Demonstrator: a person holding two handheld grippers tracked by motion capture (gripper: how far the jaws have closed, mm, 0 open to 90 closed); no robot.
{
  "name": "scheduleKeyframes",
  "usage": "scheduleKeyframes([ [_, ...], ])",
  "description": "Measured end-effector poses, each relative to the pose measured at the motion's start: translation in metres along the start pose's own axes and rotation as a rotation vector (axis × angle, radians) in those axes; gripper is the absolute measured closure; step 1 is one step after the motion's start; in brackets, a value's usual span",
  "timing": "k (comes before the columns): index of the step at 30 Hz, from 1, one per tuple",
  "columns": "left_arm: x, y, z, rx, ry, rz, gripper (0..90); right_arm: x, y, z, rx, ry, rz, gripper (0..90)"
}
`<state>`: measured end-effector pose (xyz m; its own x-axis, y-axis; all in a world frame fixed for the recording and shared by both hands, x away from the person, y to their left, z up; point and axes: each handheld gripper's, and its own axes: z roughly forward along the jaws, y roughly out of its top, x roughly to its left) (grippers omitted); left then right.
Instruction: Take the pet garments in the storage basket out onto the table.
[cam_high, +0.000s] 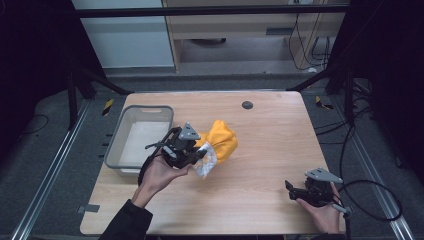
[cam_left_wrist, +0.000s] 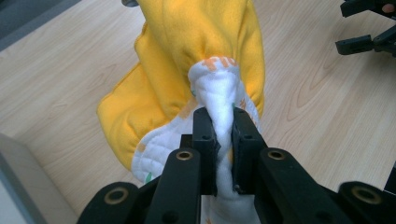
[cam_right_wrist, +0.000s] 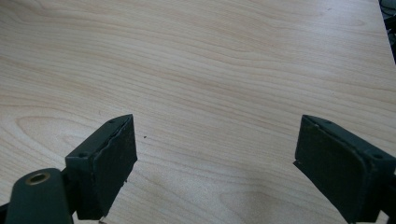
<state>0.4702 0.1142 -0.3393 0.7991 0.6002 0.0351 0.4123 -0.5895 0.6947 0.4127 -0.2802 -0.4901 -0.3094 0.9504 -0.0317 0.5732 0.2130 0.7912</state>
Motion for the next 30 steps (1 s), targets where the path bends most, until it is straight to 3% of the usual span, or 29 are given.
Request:
scheduleKeyframes([
  [30, -0.015, -0.006, 0.053, 0.063, -0.065, 0.016, 82.6, 0.001, 0.0, 0.0, 0.006, 0.005, 0.005, 12.8],
])
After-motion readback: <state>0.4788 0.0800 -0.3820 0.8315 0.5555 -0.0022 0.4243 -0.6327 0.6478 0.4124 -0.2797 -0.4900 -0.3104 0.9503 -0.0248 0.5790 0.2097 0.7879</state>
